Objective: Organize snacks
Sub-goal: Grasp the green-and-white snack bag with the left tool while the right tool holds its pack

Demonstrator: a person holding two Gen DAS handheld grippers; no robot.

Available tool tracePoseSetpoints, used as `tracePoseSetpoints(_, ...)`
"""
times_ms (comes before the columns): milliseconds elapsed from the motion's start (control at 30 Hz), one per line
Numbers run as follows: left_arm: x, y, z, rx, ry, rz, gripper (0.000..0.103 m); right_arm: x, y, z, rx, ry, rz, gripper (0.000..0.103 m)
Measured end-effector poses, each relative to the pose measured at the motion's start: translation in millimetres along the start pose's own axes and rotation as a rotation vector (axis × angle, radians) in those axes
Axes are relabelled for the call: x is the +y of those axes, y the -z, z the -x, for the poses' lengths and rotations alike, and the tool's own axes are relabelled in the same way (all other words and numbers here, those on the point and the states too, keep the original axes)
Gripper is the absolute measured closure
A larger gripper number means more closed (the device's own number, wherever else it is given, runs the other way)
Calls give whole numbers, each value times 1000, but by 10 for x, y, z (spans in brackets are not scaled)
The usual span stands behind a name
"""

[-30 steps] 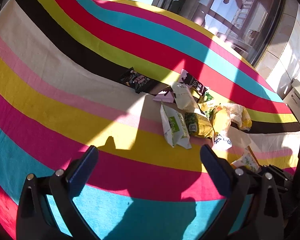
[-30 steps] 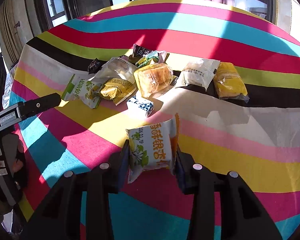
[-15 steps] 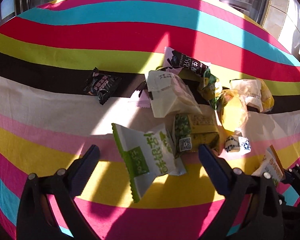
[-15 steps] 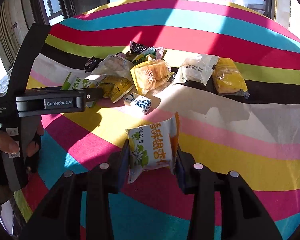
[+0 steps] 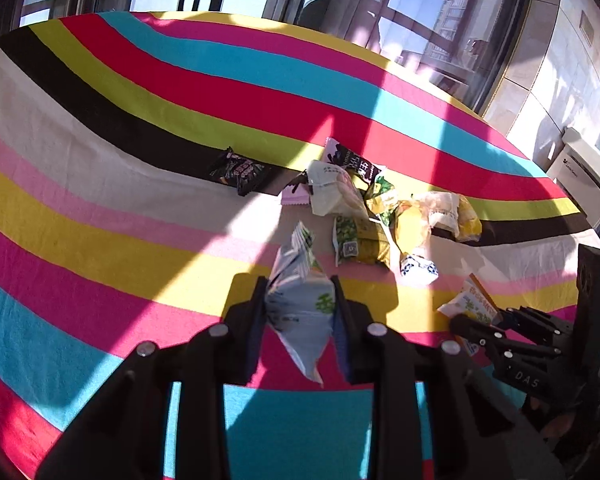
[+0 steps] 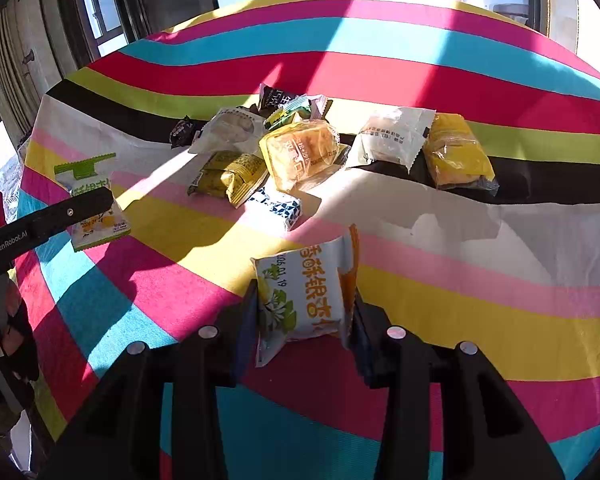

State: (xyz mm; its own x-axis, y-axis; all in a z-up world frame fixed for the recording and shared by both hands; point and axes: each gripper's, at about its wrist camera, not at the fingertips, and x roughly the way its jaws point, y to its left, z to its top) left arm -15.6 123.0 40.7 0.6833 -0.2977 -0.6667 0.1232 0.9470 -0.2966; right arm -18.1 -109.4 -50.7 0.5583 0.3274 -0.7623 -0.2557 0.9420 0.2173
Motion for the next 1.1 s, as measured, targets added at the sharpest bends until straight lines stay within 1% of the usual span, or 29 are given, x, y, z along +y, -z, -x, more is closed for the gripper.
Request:
tracePoseSetpoints(67,64,70,99,-10,13,34,73,-5,0,2,0,-2,-2,62)
tracePoseSetpoints(133,86,149,127,-10,1,36,73,-2,2,3,0,-1,-2,63)
tracePoseSetpoints(200,121,209,117,6,8,40,73,5,1,0,1,4,2,63)
tracePoseSetpoints(467,101,266,185,12,30,42,74,-7,9,8,-3,21,-17,63)
tracePoseSetpoints(567,124,288,296,5,45,55,74,-50,14,55,-23,2,-41,63)
tracePoseSetpoints(700,162,350,478,5,37,32,74,-91,73,163,-39,-21,-100,63)
tracePoseSetpoints(767,194,408,545,15,23,22,74,-67,132,229,-49,-56,-136,63)
tracePoseSetpoints(833,231,476,600,27,3,17,74,9,194,283,-54,-75,-144,63)
tracePoseSetpoints(933,246,574,661,34,-51,-3,74,165,284,347,-53,-102,-141,63)
tracePoseSetpoints(1000,227,614,705,33,-74,-25,74,278,332,366,-45,-113,-126,63)
tracePoseSetpoints(1100,226,642,761,35,-85,-42,74,440,382,385,-35,-133,-100,63)
